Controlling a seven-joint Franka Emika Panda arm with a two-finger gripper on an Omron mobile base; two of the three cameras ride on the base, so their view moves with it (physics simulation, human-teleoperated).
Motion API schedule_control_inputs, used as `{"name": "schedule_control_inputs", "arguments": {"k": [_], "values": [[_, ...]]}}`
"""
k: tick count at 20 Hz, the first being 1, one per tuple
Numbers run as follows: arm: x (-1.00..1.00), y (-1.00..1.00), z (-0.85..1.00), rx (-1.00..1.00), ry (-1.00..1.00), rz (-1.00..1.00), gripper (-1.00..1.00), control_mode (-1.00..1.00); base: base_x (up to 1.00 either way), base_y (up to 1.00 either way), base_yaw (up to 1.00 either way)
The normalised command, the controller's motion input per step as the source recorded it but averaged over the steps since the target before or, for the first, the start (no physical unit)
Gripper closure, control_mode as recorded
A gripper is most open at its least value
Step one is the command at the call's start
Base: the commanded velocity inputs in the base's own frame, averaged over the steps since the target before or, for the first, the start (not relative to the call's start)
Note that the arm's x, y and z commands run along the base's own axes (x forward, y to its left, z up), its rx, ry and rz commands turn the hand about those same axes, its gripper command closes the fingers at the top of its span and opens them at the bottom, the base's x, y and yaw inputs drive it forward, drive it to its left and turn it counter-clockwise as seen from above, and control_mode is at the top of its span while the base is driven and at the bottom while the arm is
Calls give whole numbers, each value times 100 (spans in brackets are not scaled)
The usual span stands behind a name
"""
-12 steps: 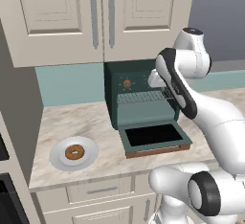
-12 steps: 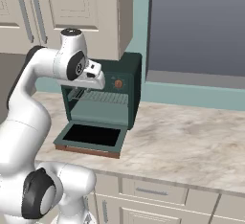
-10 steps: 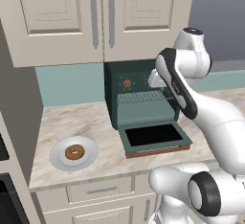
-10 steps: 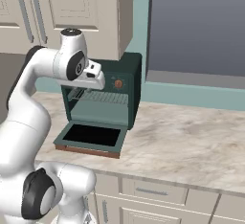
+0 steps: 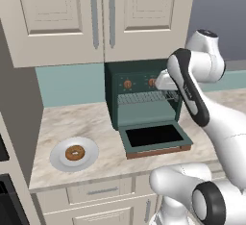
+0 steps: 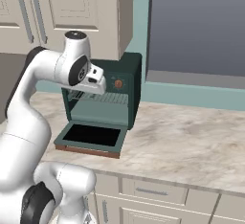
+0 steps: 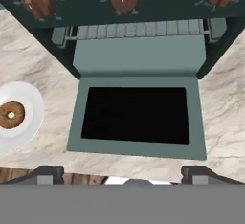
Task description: Pick up the bagel from the plate, place it on the toaster oven rack, close the door, and set the timer.
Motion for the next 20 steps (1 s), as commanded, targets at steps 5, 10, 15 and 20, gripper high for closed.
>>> {"name": "schedule_control_inputs", "arguments": {"k": [5, 10, 15, 20], "values": [[-51, -29, -6, 18, -13, 0, -100, -100, 0, 0, 0], [-39, -22, -29, 12, -18, 1, -100, -100, 0, 0, 0], [-6, -9, -38, 14, -12, 2, -100, -100, 0, 0, 0], [29, 0, -35, 21, -1, 0, -100, -100, 0, 0, 0]]}}
